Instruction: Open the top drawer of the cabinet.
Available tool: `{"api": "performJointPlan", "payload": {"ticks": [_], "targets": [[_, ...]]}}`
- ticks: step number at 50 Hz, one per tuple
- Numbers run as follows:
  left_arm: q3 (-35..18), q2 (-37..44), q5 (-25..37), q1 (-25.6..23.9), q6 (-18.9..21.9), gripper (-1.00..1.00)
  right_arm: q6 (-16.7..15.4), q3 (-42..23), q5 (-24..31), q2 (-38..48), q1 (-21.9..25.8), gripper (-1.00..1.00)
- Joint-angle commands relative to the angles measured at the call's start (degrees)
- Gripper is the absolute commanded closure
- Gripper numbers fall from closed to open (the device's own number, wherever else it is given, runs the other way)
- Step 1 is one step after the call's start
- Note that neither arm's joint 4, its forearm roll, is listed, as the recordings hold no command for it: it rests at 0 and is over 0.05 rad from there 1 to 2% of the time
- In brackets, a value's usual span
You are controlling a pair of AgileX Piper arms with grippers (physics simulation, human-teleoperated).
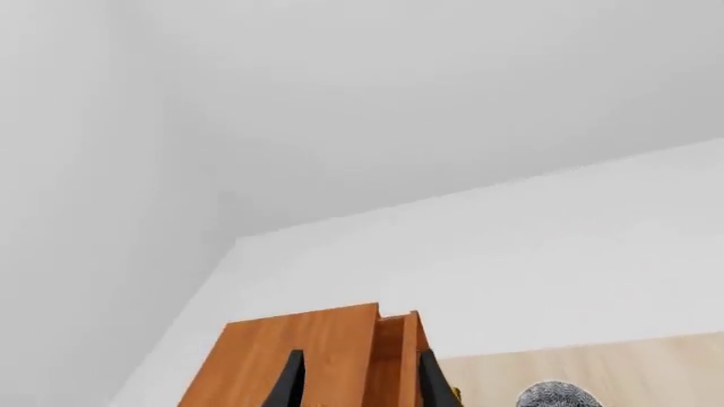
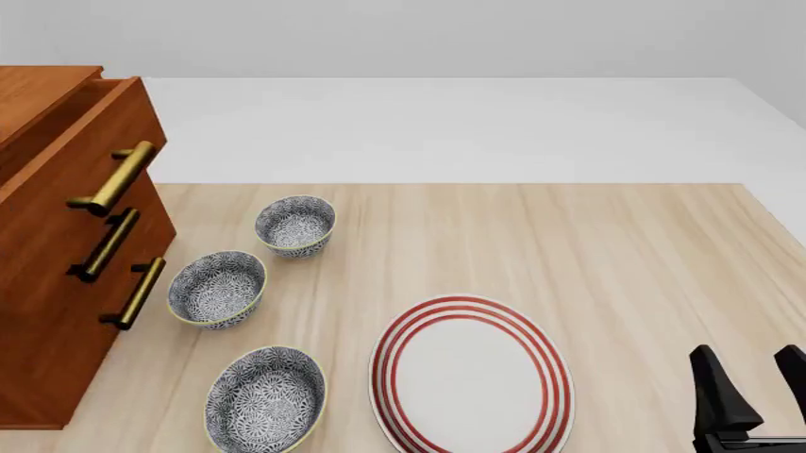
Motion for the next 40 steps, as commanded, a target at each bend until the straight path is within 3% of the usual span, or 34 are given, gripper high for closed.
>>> {"api": "performJointPlan", "payload": {"ticks": [1, 9, 14, 15, 21, 40], "targets": [[-5.81, 2.91, 6.49, 0.31, -3.91, -1.0, 0.0, 0.0, 0.0, 0.0, 0.0, -1.0], [-7.02, 4.14, 10.29, -0.67, -6.65, -1.0, 0.0, 0.0, 0.0, 0.0, 0.0, -1.0], [-5.11, 3.53, 10.71, -0.94, -7.97, -1.0, 0.0, 0.0, 0.0, 0.0, 0.0, -1.0], [-5.01, 4.1, 10.62, 0.72, -11.12, -1.0, 0.0, 0.0, 0.0, 0.0, 0.0, -1.0], [-0.38, 2.94, 10.53, -0.44, -10.77, -1.0, 0.0, 0.0, 0.0, 0.0, 0.0, -1.0], [-1.37, 8.06, 13.39, 1.53, -12.79, -1.0, 0.0, 0.0, 0.0, 0.0, 0.0, -1.0]]}}
